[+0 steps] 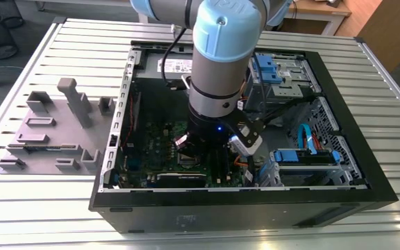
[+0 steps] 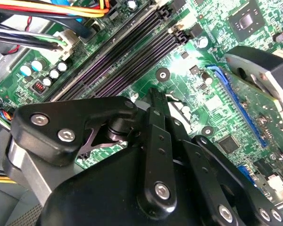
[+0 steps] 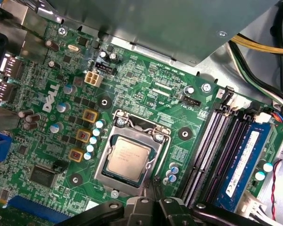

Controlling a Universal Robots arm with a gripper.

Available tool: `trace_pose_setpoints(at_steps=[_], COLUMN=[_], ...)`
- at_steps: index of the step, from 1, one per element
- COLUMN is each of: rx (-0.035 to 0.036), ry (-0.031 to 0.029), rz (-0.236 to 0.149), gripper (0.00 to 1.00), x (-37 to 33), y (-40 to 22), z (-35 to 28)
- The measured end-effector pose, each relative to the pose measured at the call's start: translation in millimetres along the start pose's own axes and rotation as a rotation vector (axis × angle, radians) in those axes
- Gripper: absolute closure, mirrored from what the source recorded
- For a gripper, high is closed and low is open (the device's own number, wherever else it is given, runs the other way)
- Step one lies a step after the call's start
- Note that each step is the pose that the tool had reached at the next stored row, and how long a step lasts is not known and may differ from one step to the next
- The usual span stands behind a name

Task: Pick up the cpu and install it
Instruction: 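Install the first cpu locking lever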

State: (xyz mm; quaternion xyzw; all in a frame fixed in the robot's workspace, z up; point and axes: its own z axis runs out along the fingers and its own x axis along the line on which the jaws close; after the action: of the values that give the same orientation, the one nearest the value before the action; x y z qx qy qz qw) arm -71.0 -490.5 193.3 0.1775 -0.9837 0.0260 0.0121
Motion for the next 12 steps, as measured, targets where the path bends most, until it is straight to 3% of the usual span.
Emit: trace_pose_setpoints(at_steps=[12], rx=[0.0019], ry=[-0.0025], rz=[0.000], gripper=[0.89], x=[5.6], y=[2.1], z=[-0.1])
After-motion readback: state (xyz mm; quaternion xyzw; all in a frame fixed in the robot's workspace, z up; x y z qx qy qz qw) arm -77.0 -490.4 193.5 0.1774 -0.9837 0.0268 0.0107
